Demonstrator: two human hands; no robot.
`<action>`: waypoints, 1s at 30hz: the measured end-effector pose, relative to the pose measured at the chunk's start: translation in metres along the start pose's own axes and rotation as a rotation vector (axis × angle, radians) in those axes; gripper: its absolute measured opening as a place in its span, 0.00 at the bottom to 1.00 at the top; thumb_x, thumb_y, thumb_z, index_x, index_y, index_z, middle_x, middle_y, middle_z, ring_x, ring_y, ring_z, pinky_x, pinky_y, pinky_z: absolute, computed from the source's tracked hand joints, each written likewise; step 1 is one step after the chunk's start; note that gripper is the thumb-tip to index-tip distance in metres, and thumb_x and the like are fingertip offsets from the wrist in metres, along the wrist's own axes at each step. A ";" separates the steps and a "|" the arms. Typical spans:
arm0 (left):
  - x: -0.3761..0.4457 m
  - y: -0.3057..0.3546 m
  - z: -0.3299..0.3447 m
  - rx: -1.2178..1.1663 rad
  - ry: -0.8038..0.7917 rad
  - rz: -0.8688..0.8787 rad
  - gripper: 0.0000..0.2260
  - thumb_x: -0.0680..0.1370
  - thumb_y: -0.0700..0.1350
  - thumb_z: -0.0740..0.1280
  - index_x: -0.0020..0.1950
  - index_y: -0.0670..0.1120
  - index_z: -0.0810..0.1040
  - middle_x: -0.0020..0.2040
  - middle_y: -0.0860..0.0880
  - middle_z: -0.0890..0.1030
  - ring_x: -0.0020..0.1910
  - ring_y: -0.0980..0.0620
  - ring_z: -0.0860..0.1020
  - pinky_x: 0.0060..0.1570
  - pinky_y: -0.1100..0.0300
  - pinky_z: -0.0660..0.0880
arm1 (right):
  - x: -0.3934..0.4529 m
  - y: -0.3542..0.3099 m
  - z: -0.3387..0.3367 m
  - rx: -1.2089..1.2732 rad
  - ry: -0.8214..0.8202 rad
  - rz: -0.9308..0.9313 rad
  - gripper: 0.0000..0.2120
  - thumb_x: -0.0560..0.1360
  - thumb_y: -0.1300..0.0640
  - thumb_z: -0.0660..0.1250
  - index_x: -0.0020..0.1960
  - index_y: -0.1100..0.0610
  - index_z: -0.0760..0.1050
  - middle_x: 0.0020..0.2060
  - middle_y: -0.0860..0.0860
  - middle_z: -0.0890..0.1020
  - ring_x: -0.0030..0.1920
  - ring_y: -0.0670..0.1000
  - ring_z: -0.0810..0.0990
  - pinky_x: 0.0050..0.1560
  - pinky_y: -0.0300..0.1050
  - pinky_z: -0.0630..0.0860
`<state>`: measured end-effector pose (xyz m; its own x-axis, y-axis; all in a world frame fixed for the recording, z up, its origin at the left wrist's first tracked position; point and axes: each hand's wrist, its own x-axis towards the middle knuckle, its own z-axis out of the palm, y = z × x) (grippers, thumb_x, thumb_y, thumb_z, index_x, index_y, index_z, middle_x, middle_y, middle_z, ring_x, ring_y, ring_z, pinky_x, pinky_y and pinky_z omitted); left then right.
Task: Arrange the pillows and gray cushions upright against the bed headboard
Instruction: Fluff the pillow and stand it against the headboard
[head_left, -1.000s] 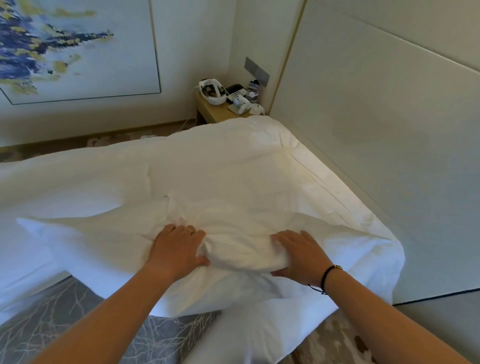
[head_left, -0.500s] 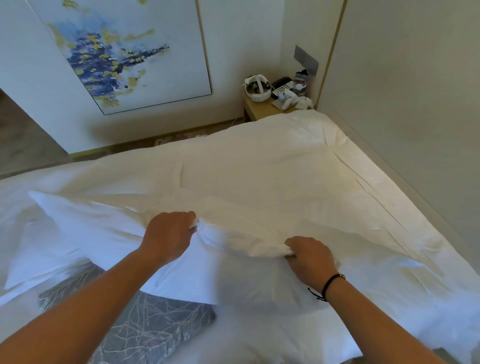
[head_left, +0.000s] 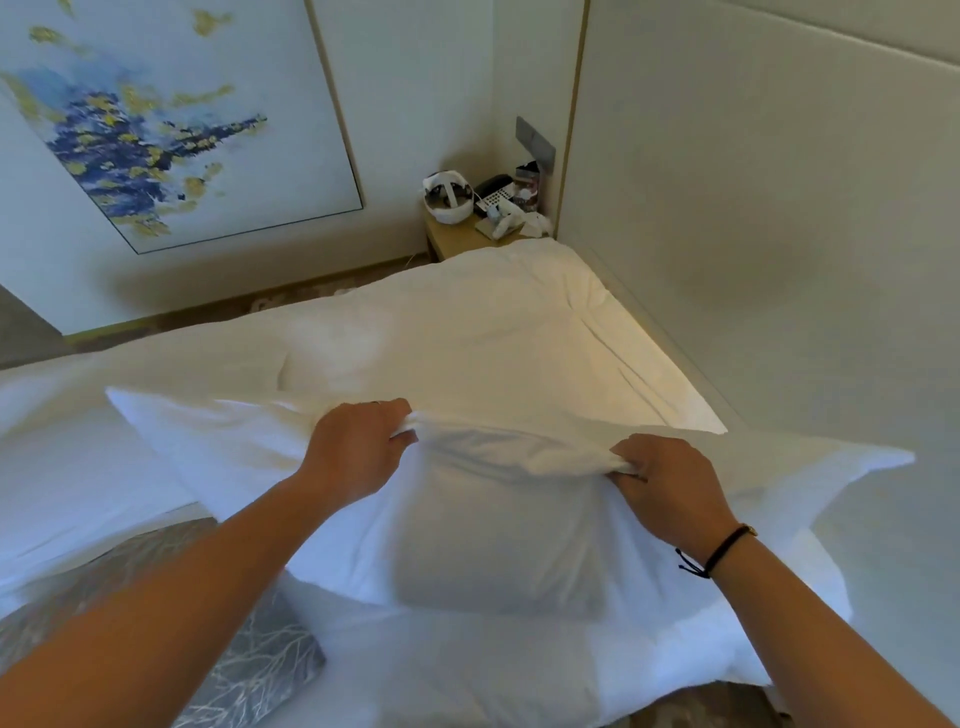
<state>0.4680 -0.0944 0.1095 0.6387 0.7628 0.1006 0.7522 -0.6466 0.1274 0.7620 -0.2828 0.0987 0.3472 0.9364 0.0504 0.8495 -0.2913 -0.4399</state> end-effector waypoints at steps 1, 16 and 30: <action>0.001 0.008 0.016 -0.013 -0.050 0.004 0.09 0.80 0.54 0.64 0.48 0.48 0.74 0.42 0.48 0.82 0.42 0.43 0.80 0.36 0.57 0.66 | -0.006 0.010 0.003 -0.054 -0.033 0.023 0.07 0.75 0.52 0.68 0.41 0.54 0.81 0.37 0.50 0.82 0.40 0.54 0.78 0.38 0.46 0.73; 0.022 0.023 0.086 -0.054 -0.284 0.048 0.19 0.81 0.57 0.58 0.70 0.53 0.68 0.62 0.51 0.79 0.59 0.47 0.78 0.55 0.54 0.72 | 0.000 0.052 0.026 -0.321 -0.212 0.048 0.16 0.74 0.40 0.66 0.56 0.47 0.79 0.48 0.46 0.83 0.48 0.52 0.81 0.52 0.46 0.75; 0.102 0.067 0.072 0.167 0.007 0.066 0.09 0.63 0.37 0.78 0.37 0.48 0.81 0.29 0.51 0.80 0.29 0.47 0.79 0.40 0.54 0.75 | 0.050 0.103 0.010 -0.185 -0.153 0.040 0.13 0.80 0.48 0.56 0.51 0.50 0.79 0.47 0.48 0.82 0.47 0.51 0.79 0.47 0.43 0.72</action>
<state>0.5955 -0.0601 0.0570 0.6871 0.7182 0.1099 0.7252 -0.6870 -0.0451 0.8629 -0.2637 0.0466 0.3296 0.9382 -0.1057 0.8997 -0.3461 -0.2661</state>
